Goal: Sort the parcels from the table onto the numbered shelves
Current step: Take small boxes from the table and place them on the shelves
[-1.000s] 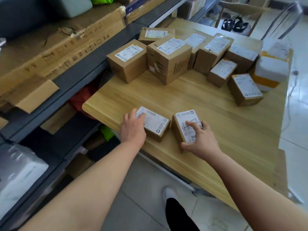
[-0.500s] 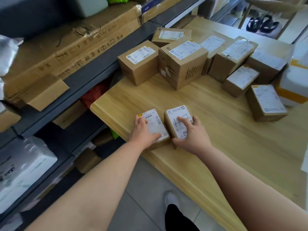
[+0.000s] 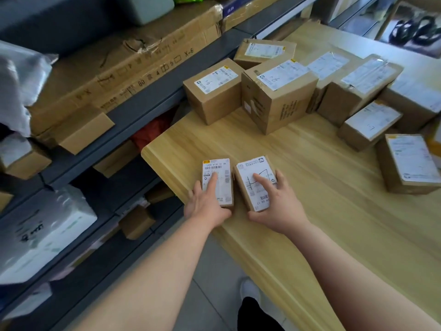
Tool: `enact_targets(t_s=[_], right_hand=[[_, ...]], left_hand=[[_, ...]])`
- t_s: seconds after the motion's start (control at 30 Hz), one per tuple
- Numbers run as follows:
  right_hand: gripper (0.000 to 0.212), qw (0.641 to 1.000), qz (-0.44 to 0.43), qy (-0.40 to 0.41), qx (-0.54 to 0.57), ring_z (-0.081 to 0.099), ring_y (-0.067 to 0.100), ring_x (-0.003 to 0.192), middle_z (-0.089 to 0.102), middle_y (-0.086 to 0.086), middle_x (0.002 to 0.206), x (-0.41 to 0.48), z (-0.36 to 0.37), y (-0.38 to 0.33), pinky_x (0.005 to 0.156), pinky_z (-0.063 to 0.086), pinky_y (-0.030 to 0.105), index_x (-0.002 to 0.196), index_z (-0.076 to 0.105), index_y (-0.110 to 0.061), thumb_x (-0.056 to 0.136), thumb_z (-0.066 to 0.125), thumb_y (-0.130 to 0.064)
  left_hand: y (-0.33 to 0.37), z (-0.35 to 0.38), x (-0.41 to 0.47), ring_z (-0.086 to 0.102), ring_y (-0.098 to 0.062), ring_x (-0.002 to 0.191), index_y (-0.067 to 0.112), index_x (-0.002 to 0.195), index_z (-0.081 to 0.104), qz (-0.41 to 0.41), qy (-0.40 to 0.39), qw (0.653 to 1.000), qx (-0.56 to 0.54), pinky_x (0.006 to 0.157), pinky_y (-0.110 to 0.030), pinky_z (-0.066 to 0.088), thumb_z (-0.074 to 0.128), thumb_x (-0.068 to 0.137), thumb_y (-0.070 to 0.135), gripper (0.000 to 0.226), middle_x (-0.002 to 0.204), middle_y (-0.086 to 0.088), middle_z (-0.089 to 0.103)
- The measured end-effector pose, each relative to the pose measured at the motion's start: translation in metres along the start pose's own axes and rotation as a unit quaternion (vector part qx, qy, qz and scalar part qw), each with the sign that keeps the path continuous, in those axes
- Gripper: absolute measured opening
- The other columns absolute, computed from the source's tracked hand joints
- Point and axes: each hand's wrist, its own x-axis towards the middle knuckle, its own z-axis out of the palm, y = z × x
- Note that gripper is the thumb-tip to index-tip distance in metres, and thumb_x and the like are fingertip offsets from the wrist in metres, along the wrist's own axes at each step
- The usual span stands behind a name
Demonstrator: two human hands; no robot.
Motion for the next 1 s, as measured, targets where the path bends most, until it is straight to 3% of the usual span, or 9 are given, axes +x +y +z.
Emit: enact_targets(t_s=[0.07, 0.2, 0.37, 0.47, 0.53, 0.67, 0.73, 0.8, 1.0], right_hand=[[0.097, 1.0, 0.004, 0.01, -0.015, 0.028, 0.029, 0.137, 0.001, 0.003, 0.159, 0.0, 0.0, 0.002, 0.102, 0.039, 0.04, 0.142, 0.021, -0.053, 0.058, 0.07, -0.054], [0.096, 0.999, 0.021, 0.012, -0.034, 0.034, 0.032, 0.13, -0.003, 0.003, 0.159, 0.003, 0.001, -0.004, 0.102, 0.037, 0.043, 0.142, 0.02, -0.054, 0.058, 0.068, -0.055], [0.095, 1.0, 0.004, 0.017, -0.003, 0.031, 0.03, 0.135, 0.003, 0.005, 0.159, 0.001, 0.0, -0.002, 0.103, 0.038, 0.038, 0.142, 0.028, -0.049, 0.059, 0.074, -0.051], [0.092, 0.999, -0.001, 0.035, 0.024, 0.034, 0.026, 0.134, 0.017, 0.008, 0.154, -0.003, 0.001, 0.0, 0.101, 0.041, 0.037, 0.139, 0.034, -0.045, 0.059, 0.078, -0.049], [0.091, 0.999, -0.01, 0.029, 0.036, 0.037, 0.026, 0.131, 0.022, 0.008, 0.15, -0.004, 0.002, -0.006, 0.099, 0.042, 0.037, 0.139, 0.036, -0.043, 0.058, 0.079, -0.047], [0.091, 0.998, -0.046, -0.02, 0.025, 0.033, 0.024, 0.134, 0.02, 0.004, 0.151, -0.002, 0.013, -0.035, 0.101, 0.042, 0.039, 0.14, 0.035, -0.043, 0.059, 0.077, -0.048], [0.093, 0.996, -0.066, -0.053, 0.018, 0.031, 0.025, 0.135, 0.017, 0.004, 0.152, -0.003, 0.023, -0.057, 0.101, 0.041, 0.041, 0.141, 0.032, -0.045, 0.059, 0.076, -0.049], [0.094, 0.992, -0.095, -0.079, 0.007, 0.03, 0.025, 0.135, 0.016, 0.003, 0.153, -0.006, 0.035, -0.083, 0.103, 0.04, 0.042, 0.142, 0.029, -0.045, 0.059, 0.075, -0.05], [0.095, 0.966, -0.227, -0.123, -0.013, 0.044, 0.017, 0.124, 0.022, -0.004, 0.147, -0.041, 0.08, -0.186, 0.095, 0.045, 0.033, 0.144, 0.027, -0.04, 0.061, 0.074, -0.053]], left_hand=[[-0.001, -0.002, 0.001, 0.028, -0.028, 0.125, 0.051, 0.144, -0.007, -0.007, 0.001, 1.0, 0.015, 0.082, -0.039, 0.039, 0.069, 0.065, 0.044, 0.111, 0.142, -0.002, 0.019], [0.007, -0.003, -0.001, 0.029, -0.028, 0.127, 0.049, 0.144, 0.0, -0.027, 0.003, 1.0, -0.015, 0.088, -0.039, 0.039, 0.07, 0.059, 0.065, 0.111, 0.136, -0.003, 0.024], [0.013, 0.002, -0.008, 0.048, -0.025, 0.119, 0.032, 0.146, 0.013, -0.049, 0.05, 0.99, -0.124, 0.086, -0.037, 0.047, 0.079, 0.063, 0.047, 0.107, 0.135, -0.002, 0.036], [0.002, 0.003, -0.016, 0.046, -0.025, 0.126, 0.019, 0.151, 0.004, -0.077, 0.059, 0.983, -0.159, 0.093, -0.038, 0.044, 0.081, 0.063, 0.044, 0.12, 0.14, -0.003, 0.042], [-0.012, -0.002, -0.021, 0.043, -0.025, 0.128, 0.021, 0.152, 0.002, -0.084, 0.061, 0.979, -0.174, 0.096, -0.038, 0.043, 0.081, 0.062, 0.043, 0.122, 0.142, -0.002, 0.042], [-0.053, -0.019, -0.038, 0.047, -0.022, 0.116, 0.029, 0.137, 0.033, -0.091, 0.078, 0.976, -0.182, 0.089, -0.039, 0.049, 0.076, 0.055, 0.044, 0.093, 0.125, 0.0, 0.05], [-0.081, -0.029, -0.051, 0.051, -0.02, 0.108, 0.033, 0.131, 0.04, -0.11, 0.088, 0.972, -0.188, 0.082, -0.035, 0.05, 0.074, 0.051, 0.046, 0.088, 0.117, 0.003, 0.051], [-0.112, -0.036, -0.067, 0.052, -0.019, 0.103, 0.036, 0.128, 0.04, -0.138, 0.114, 0.965, -0.191, 0.077, -0.033, 0.049, 0.074, 0.048, 0.048, 0.088, 0.112, 0.004, 0.048], [-0.211, -0.048, -0.142, 0.049, -0.018, 0.108, 0.04, 0.125, 0.039, -0.221, 0.219, 0.918, -0.247, 0.081, -0.035, 0.05, 0.07, 0.046, 0.05, 0.084, 0.112, 0.007, 0.052]])
